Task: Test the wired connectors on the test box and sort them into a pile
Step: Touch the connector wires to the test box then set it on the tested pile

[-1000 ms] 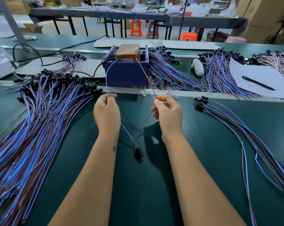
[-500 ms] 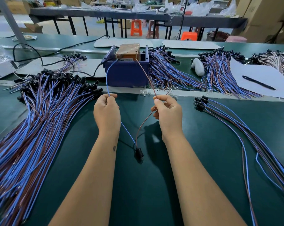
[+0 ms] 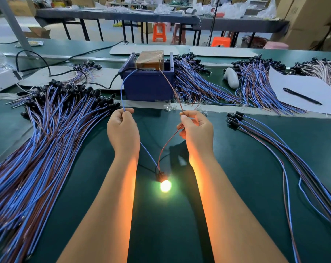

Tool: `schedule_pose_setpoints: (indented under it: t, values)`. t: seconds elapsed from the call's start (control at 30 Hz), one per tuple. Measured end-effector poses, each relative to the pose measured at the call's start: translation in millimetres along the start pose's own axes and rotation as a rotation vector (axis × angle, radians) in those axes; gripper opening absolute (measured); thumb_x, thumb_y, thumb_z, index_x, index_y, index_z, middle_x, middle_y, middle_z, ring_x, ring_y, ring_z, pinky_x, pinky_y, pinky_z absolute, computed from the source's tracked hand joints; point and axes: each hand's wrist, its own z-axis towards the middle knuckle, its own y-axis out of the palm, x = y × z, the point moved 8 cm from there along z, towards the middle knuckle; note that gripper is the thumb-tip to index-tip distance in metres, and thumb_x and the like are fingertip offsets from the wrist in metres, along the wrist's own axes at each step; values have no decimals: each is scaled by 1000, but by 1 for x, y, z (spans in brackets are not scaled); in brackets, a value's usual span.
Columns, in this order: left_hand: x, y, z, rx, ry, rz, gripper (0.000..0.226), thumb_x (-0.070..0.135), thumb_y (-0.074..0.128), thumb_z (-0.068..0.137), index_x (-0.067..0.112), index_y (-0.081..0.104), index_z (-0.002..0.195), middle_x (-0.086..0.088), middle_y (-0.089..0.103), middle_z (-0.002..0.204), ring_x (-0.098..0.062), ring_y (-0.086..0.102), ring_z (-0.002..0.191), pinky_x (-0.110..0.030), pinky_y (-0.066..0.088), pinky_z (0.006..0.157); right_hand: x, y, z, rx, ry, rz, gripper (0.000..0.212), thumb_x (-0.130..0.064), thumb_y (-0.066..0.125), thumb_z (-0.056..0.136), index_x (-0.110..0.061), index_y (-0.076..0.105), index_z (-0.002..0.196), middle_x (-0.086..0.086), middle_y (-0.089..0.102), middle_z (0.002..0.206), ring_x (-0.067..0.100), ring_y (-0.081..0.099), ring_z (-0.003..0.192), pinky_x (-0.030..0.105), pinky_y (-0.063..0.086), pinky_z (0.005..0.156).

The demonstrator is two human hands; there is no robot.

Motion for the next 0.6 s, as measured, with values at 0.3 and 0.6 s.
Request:
schedule_pose_setpoints:
  t: [0.3, 0.6]
  values:
    - [-1, 0, 0, -3, 3, 8, 27, 9, 38, 89, 15, 64, 93, 7, 42, 55, -5, 36, 45, -17, 31, 43, 0, 0, 1, -10, 0, -7, 18, -9, 59, 92, -22, 66, 82, 1, 63, 69, 8, 59, 61, 15, 43, 50]
    - [-4, 6, 3, -62, -11, -18, 27, 10, 40, 89, 21, 65, 87, 14, 45, 49, -3, 39, 45, -14, 34, 43, 1, -1, 1, -22, 0, -31, 15, -10, 58, 93, -20, 67, 87, -1, 64, 69, 7, 60, 63, 16, 45, 53]
